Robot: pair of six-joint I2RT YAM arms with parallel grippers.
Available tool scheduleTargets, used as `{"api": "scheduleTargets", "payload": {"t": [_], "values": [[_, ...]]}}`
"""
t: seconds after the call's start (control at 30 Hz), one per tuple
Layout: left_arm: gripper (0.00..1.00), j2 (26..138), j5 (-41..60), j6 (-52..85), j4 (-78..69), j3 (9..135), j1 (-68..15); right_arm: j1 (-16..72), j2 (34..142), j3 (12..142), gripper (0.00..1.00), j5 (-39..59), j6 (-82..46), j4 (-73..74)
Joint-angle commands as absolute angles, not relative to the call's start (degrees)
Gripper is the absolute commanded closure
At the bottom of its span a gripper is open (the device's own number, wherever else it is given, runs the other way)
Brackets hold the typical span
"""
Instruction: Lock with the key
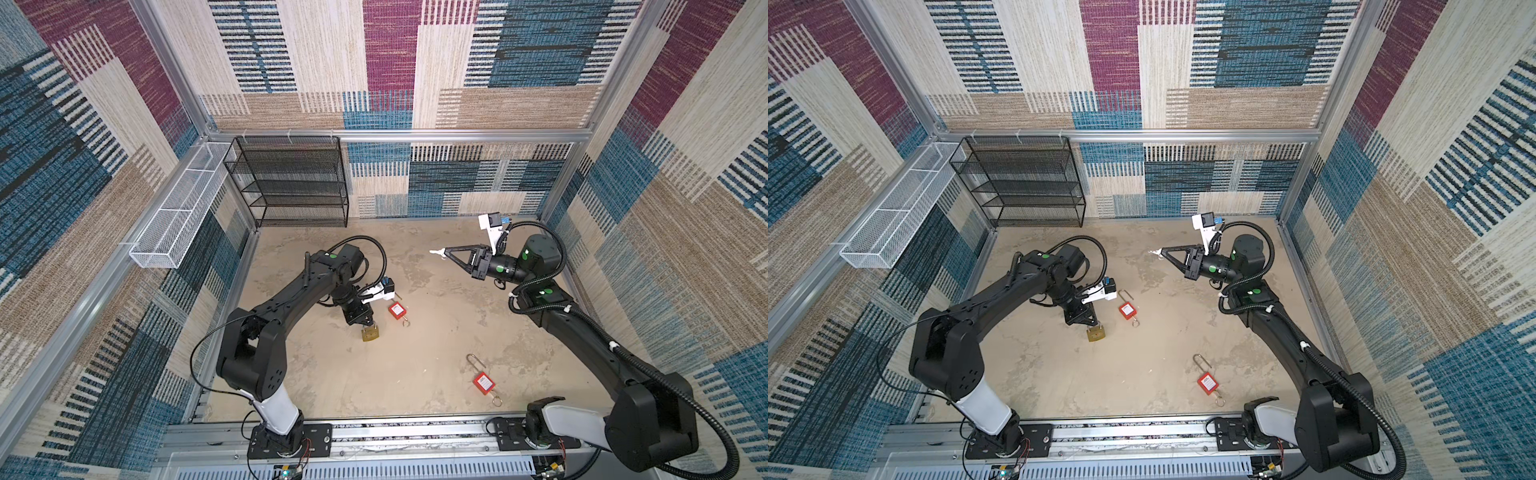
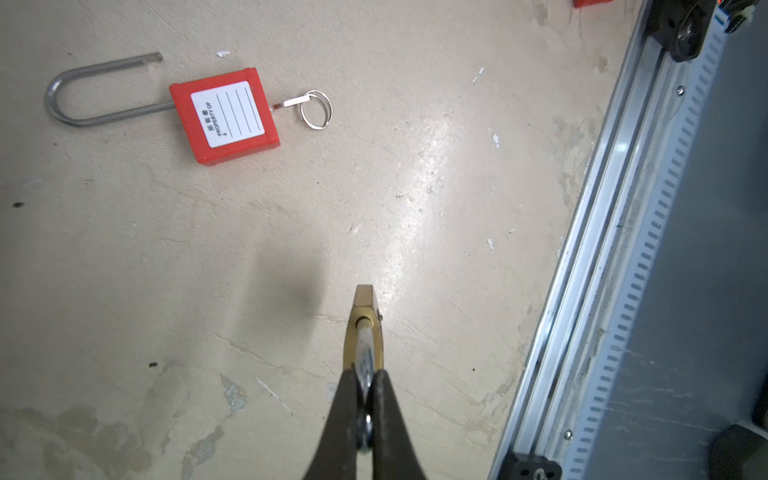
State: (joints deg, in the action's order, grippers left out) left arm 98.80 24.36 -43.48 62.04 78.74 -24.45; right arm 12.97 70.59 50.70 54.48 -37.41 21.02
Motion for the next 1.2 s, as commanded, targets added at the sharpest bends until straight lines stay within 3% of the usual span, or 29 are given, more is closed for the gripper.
{"api": "scheduleTargets", "payload": {"t": [0.0,0.53,1.17], "values": [[1.00,101.01,23.94,-47.81,62.18,80.71,-24.42,12.84,69.65,49.82,1.00,54.93,-36.30,20.48],[1.00,109.70,24.89,-52.12,59.67,85.33,-24.16,12.42,69.43,50.84,1.00,55.46,-34.55,17.42],[1.00,118.44,17.67,-51.06,56.51,89.95,-24.07,12.22,69.70,50.86,1.00,55.55,-33.60,15.82]]}}
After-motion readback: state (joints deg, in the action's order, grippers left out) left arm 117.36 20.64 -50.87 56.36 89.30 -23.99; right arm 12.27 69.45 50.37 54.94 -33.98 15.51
